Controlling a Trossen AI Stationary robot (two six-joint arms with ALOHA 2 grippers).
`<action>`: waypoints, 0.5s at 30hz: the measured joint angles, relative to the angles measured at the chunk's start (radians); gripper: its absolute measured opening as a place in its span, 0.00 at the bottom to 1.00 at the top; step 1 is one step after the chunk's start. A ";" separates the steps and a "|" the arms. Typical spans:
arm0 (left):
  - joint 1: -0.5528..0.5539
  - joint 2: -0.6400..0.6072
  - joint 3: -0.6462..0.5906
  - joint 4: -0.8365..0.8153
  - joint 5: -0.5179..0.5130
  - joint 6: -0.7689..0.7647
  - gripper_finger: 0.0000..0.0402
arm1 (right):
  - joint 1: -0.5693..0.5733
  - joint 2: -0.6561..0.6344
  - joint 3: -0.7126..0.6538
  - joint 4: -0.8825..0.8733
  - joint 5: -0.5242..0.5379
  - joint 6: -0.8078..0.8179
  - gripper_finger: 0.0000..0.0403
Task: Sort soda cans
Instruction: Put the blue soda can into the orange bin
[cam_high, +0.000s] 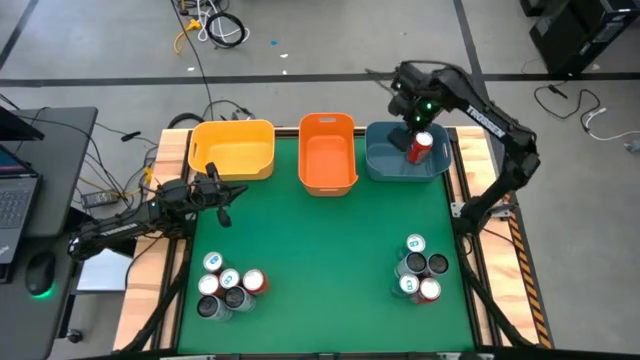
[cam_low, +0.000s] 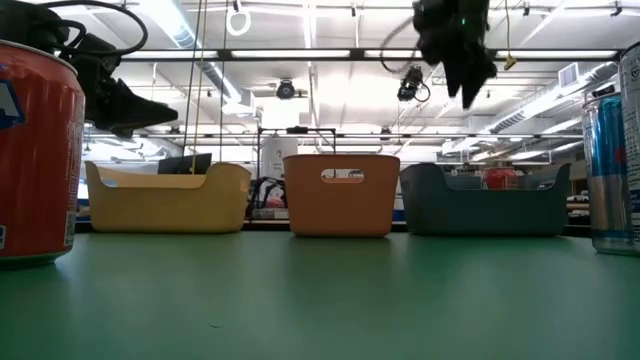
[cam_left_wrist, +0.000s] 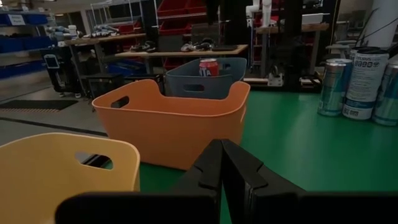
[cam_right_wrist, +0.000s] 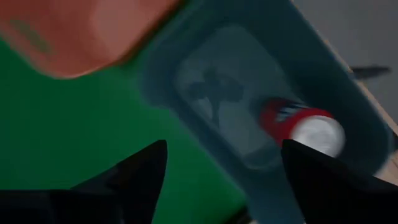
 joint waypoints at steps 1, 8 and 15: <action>0.000 0.002 0.000 0.000 0.000 -0.001 0.04 | 0.036 -0.016 0.000 0.000 -0.003 0.018 0.74; 0.000 0.025 0.000 0.000 0.000 -0.021 0.04 | 0.334 -0.110 0.000 0.006 -0.060 0.170 0.67; 0.000 0.055 0.000 -0.001 0.000 -0.029 0.04 | 0.505 -0.082 0.000 0.167 -0.088 0.221 0.58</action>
